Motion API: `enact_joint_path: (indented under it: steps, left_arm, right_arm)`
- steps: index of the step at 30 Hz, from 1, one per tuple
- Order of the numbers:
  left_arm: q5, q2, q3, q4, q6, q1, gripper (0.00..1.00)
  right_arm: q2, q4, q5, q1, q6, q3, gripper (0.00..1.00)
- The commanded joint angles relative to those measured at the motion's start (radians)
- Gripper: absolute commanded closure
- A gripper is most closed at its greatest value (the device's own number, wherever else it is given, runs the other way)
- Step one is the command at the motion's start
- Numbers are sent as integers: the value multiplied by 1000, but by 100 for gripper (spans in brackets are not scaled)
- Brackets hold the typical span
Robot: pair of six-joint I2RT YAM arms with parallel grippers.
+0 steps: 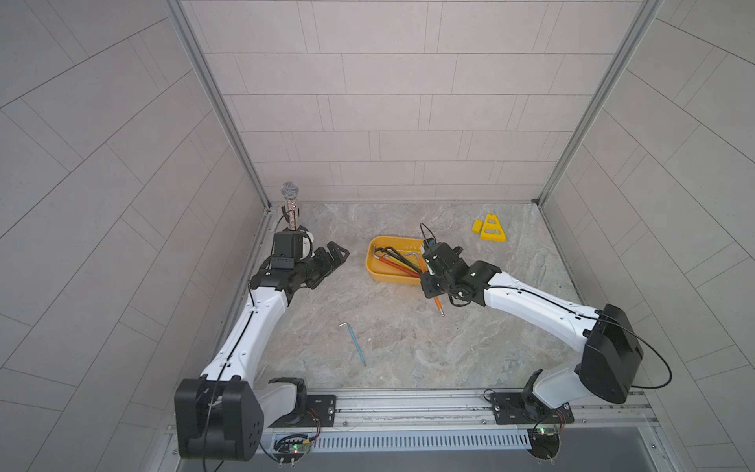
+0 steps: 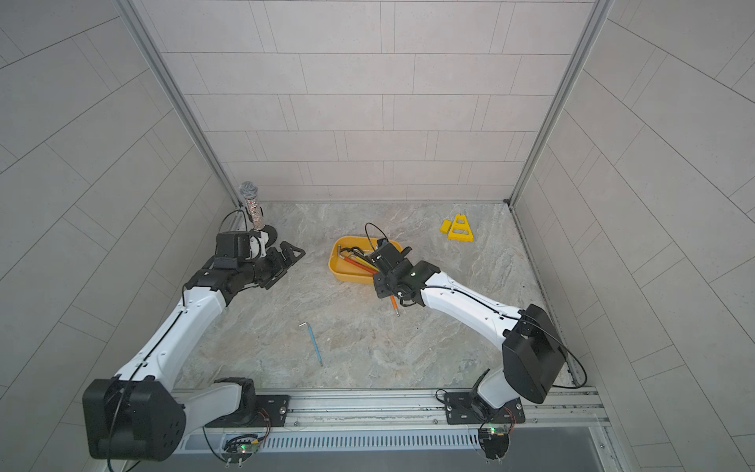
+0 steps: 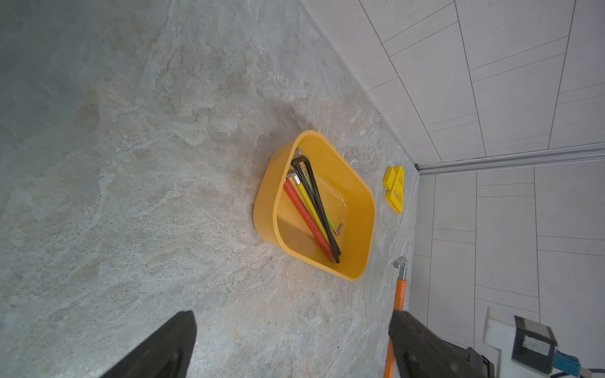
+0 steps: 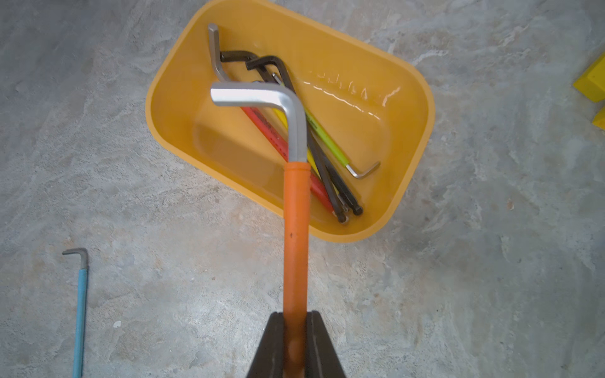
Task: Put the hex key on the desktop into the storage box
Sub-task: Pick up the Allen key from the center of the board, then place the Allen key in the storage box.
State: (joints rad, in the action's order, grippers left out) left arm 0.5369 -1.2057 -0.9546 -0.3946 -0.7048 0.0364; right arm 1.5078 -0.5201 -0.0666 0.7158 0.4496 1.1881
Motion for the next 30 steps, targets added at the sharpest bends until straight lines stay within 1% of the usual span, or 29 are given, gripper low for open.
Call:
enact_joint_path:
  steps: [1, 7, 12, 16, 18, 21, 30]
  left_arm:
    - [-21, -58, -65, 48, 56, 2, 0]
    - [-6, -201, -153, 82, 97, 3, 0]
    - [8, -284, -189, 59, 116, 2, 0]
    - [2, -288, -158, 83, 93, 0, 0]
    - [18, -283, -156, 89, 98, 0, 0]
    - [-13, -265, -140, 94, 104, 0, 0]
    - [-13, -268, -136, 92, 105, -12, 0]
  right_arm:
    - [40, 5, 27, -24, -68, 56, 100]
    - [125, -11, 29, -48, -151, 162, 100]
    - [196, -23, 55, -80, -202, 247, 100]
    - [256, -34, 75, -104, -252, 316, 100]
    - [282, -34, 93, -112, -278, 339, 100]
    - [336, -48, 99, -118, -308, 389, 100]
    - [502, -53, 121, -143, -392, 532, 100]
